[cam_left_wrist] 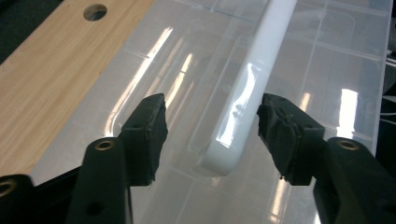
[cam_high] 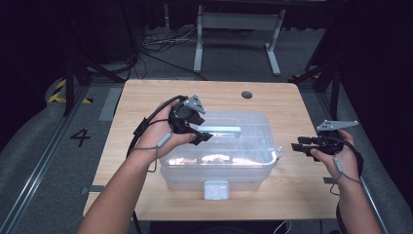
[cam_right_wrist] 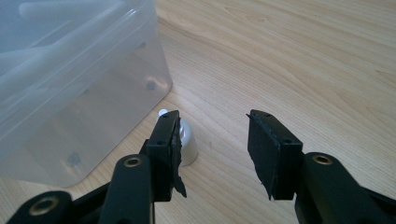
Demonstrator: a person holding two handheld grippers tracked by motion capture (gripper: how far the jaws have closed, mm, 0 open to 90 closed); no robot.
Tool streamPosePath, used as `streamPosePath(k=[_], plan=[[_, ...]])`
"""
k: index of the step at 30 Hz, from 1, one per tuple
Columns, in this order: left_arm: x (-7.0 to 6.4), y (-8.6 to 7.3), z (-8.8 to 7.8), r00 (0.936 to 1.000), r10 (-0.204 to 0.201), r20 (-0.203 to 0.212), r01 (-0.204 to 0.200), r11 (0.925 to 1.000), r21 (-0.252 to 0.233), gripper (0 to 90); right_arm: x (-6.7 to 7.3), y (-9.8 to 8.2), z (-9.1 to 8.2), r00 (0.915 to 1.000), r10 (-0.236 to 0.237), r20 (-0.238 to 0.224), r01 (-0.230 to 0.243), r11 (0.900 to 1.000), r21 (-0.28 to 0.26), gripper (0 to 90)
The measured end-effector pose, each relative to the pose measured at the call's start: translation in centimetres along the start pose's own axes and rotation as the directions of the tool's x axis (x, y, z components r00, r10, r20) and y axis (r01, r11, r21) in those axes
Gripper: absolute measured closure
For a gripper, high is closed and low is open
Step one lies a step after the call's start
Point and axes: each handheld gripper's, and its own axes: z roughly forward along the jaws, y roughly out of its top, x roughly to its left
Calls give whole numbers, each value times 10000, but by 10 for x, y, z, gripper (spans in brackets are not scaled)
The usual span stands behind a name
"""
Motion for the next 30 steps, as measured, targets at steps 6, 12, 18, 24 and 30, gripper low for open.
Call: streamPosePath(k=[6,12,18,24,30], plan=[[-4,2,3,9994,327,-65,-325,9989,333,634,0,0,0,10000,-14,20,14,10000,27,554],[-4,2,3,9990,293,-348,-276,9985,464,701,0,0,1,10000,-24,34,23,10000,51,554],[-4,3,2,9990,323,-316,-307,9983,490,703,0,0,0,10000,-12,18,12,10000,28,553],[-4,6,2,9990,250,-379,-224,9974,685,704,1,1,-3,9999,-89,86,90,9999,-59,554],[-1,12,0,9990,272,-355,-241,9960,860,707,3,0,-7,9996,-209,179,213,9995,-216,554]])
